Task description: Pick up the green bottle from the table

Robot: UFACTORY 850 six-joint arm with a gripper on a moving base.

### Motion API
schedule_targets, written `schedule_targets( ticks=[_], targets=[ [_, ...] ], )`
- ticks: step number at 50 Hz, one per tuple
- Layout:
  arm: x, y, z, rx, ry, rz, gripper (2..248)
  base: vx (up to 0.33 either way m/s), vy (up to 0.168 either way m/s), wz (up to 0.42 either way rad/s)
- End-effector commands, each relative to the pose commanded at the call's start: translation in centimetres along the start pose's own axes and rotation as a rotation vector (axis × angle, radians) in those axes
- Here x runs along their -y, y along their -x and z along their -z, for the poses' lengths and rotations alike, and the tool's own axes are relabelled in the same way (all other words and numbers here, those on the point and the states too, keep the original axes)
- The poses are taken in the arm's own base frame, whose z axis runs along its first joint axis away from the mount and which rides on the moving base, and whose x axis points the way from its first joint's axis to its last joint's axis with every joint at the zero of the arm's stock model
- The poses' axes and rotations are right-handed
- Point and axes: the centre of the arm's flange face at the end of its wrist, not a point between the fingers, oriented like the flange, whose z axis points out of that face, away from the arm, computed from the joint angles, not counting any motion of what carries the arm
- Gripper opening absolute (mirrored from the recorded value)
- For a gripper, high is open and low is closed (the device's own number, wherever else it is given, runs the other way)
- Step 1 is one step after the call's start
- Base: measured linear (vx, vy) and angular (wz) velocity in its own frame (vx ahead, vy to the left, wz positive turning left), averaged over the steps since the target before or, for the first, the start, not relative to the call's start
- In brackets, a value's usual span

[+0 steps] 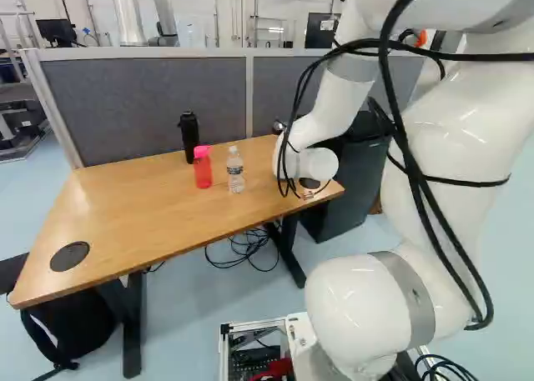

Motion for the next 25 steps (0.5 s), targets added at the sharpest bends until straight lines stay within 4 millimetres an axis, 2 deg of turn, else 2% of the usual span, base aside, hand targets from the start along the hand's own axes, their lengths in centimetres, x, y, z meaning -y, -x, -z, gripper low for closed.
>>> schedule_targets(
  ticks=[25],
  targets=[
    [-0.2, 1.6, 4.9, -0.024, 0.005, -0.003, 116, 0.000, 0.000, 0.000]
  ],
)
